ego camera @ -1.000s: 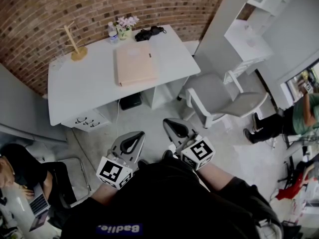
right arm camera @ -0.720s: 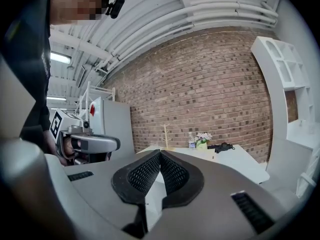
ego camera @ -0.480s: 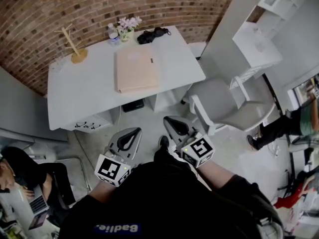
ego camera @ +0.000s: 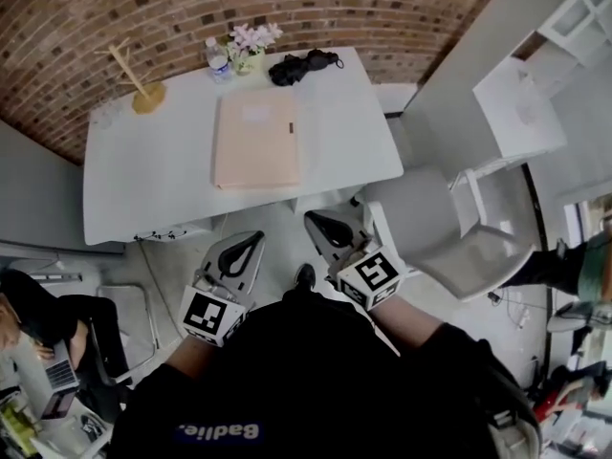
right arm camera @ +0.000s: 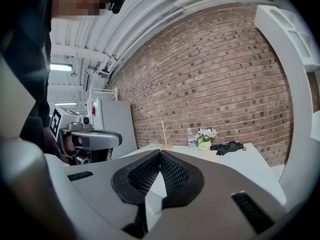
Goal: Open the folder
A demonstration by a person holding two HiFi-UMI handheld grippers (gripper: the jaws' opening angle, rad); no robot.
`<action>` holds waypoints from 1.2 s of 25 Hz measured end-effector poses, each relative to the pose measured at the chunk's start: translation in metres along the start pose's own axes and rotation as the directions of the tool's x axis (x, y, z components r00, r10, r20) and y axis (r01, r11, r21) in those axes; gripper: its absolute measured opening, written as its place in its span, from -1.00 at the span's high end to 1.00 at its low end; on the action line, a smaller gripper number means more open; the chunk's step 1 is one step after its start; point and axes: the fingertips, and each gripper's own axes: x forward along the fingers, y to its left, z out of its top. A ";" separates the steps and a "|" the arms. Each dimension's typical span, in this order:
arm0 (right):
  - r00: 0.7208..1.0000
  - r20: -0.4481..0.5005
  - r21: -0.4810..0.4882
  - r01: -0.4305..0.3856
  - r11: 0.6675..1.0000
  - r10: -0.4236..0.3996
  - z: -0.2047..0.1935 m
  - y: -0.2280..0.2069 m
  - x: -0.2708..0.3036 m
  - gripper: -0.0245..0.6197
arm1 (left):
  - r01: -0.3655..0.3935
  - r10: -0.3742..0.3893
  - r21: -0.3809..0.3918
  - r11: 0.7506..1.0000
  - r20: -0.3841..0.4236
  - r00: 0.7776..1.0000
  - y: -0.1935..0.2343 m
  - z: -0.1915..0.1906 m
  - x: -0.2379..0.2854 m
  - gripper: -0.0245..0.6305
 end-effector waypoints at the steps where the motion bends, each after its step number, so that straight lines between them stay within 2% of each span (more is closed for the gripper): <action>1: 1.000 -0.005 0.005 -0.009 1.000 0.009 -0.001 -0.009 0.003 0.83 | -0.020 0.020 0.004 1.000 -0.003 1.000 0.005 -0.001 0.008 0.92; 7: 0.998 -0.035 0.022 -0.044 0.999 0.044 -0.010 -0.050 0.017 0.83 | -0.111 0.112 0.018 0.994 -0.027 0.993 0.021 -0.009 0.044 0.92; 16: 0.997 -0.075 0.036 0.006 0.999 -0.003 -0.030 -0.077 0.033 0.83 | -0.148 0.161 0.131 0.980 -0.097 0.982 0.053 -0.040 0.070 0.92; 24: 0.988 -0.124 0.021 0.097 0.995 -0.094 -0.054 -0.096 0.057 0.83 | -0.082 0.123 0.225 0.971 -0.175 0.977 0.077 -0.073 0.091 0.91; 30: 0.973 -0.178 0.024 0.151 0.988 -0.145 -0.077 -0.109 0.074 0.83 | -0.026 0.094 0.270 0.962 -0.245 0.965 0.090 -0.110 0.105 0.87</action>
